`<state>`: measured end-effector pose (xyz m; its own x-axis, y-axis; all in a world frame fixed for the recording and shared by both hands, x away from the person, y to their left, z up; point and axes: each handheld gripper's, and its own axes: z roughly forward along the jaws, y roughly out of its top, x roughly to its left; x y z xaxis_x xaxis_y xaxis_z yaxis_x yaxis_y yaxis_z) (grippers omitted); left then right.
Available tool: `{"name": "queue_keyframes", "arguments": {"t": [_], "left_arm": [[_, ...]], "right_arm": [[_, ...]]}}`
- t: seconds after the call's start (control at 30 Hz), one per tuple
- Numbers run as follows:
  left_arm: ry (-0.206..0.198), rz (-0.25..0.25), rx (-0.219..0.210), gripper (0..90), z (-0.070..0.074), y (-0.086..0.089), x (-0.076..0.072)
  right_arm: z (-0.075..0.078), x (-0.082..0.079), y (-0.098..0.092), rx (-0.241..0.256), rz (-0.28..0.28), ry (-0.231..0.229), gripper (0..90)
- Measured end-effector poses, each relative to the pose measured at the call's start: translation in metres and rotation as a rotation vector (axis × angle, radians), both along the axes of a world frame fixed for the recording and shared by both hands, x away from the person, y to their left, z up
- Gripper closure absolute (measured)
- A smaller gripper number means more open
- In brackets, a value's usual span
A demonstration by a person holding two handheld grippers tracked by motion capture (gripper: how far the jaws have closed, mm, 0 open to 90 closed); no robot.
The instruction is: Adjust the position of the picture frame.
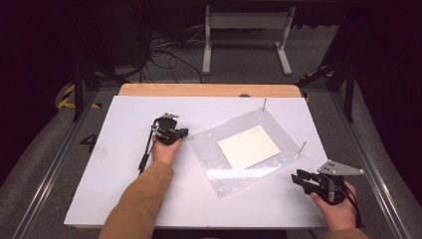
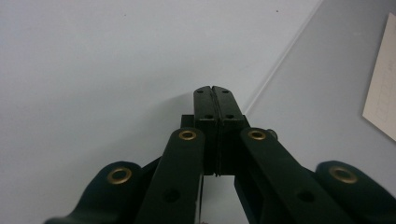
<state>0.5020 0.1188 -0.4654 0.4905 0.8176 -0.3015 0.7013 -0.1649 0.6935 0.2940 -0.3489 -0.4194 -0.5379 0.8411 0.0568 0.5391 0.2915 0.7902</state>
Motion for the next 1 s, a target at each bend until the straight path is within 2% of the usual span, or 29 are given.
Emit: {"name": "queue_keyframes", "arguments": {"t": [0.07, 0.1, 0.17, 0.23, 0.3, 0.37, 0.47, 0.53, 0.73, 0.77, 0.87, 0.97, 1.0], "left_arm": [[0.007, -0.021, -0.006, 89.8, 0.0, -0.001, 0.0], [-0.009, -0.032, 0.02, 89.9, 0.001, -0.003, -0.001], [-0.011, -0.041, 0.029, 90.0, 0.001, -0.004, -0.002], [0.008, -0.074, 0.05, 90.0, 0.004, -0.006, 0.0], [0.009, -0.131, 0.095, 90.0, 0.008, -0.013, -0.002], [0.015, -0.167, 0.091, 90.0, 0.008, -0.019, -0.005], [0.015, -0.218, 0.118, 90.0, 0.01, -0.025, -0.012], [0.03, -0.254, 0.121, 90.0, 0.011, -0.027, -0.017], [0.054, -0.379, 0.192, 90.0, 0.018, -0.042, -0.042], [0.054, -0.379, 0.192, 90.0, 0.018, -0.042, -0.042], [0.06, -0.443, 0.199, 90.0, 0.018, -0.047, -0.054], [0.067, -0.466, 0.201, 90.0, 0.018, -0.05, -0.064], [0.056, -0.474, 0.211, 90.0, 0.019, -0.05, -0.066]], "right_arm": [[-0.002, 0.0, -0.001, 0.001, 0.0, 0.012, 67.6], [-0.002, -0.001, -0.001, 0.005, -0.003, 0.021, 67.6], [-0.003, -0.001, -0.003, 0.007, -0.005, 0.024, 67.5], [-0.004, -0.002, -0.005, 0.014, -0.013, 0.029, 67.4], [-0.004, -0.002, -0.008, 0.017, -0.021, 0.032, 67.4], [-0.005, -0.002, -0.011, 0.021, -0.034, 0.041, 67.3], [-0.006, -0.002, -0.017, 0.025, -0.054, 0.054, 67.4], [-0.007, -0.001, -0.02, 0.026, -0.066, 0.06, 67.3], [-0.01, 0.0, -0.029, 0.024, -0.106, 0.084, 67.5], [-0.01, 0.0, -0.029, 0.024, -0.106, 0.084, 67.5], [-0.013, 0.002, -0.034, 0.02, -0.131, 0.101, 67.8], [-0.015, 0.004, -0.037, 0.01, -0.146, 0.109, 70.2], [-0.016, 0.005, -0.038, 0.01, -0.155, 0.118, 73.1]]}}
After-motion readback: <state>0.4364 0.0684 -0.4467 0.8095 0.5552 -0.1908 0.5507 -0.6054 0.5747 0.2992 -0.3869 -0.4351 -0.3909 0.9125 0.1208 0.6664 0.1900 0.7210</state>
